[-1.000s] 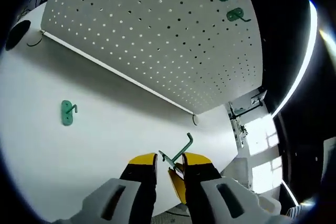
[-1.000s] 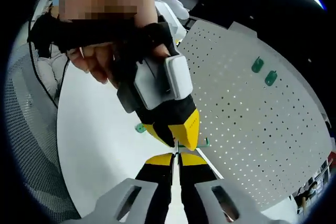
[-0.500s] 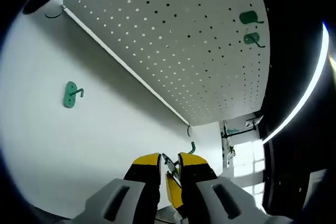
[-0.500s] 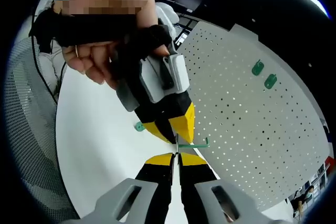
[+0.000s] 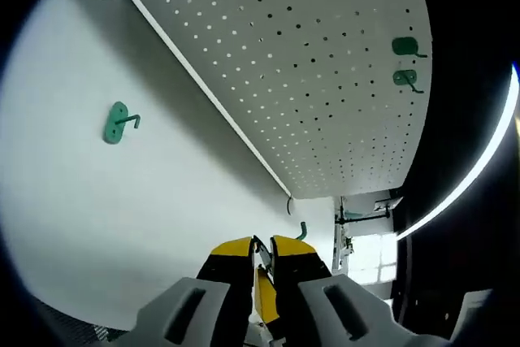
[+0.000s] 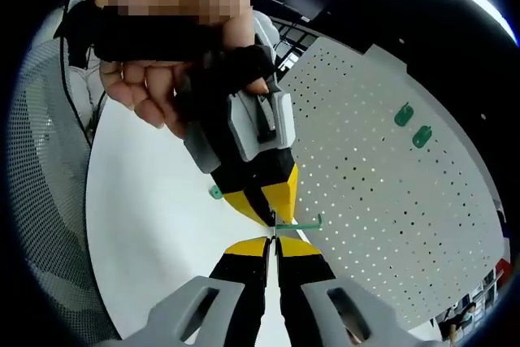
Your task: Insert the hook assembly into the mounting plate slot until the hook locks in place.
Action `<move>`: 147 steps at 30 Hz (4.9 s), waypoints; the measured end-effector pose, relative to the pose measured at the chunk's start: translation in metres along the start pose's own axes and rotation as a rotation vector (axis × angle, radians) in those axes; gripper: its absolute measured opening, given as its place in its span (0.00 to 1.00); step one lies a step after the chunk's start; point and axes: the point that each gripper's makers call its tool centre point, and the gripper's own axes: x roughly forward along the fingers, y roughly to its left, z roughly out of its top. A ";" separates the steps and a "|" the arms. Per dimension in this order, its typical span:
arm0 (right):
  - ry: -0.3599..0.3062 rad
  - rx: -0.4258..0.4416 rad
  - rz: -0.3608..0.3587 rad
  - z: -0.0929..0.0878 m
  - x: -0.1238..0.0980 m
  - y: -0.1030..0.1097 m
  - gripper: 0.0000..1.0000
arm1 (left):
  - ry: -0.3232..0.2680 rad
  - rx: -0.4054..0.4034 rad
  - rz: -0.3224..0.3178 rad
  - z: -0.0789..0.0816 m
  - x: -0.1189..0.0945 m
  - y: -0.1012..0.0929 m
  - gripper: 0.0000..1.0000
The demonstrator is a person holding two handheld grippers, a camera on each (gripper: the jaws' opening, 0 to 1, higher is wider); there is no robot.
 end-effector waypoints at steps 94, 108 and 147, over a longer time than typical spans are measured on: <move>-0.029 0.945 0.305 0.038 -0.007 -0.003 0.02 | -0.012 0.868 -0.012 0.002 -0.039 -0.031 0.01; -0.049 1.103 0.353 0.049 -0.009 -0.001 0.00 | -0.044 0.795 -0.054 0.006 -0.051 -0.032 0.02; -0.160 0.857 0.010 0.069 -0.006 -0.073 0.00 | -0.211 0.826 0.040 0.050 -0.101 -0.013 0.57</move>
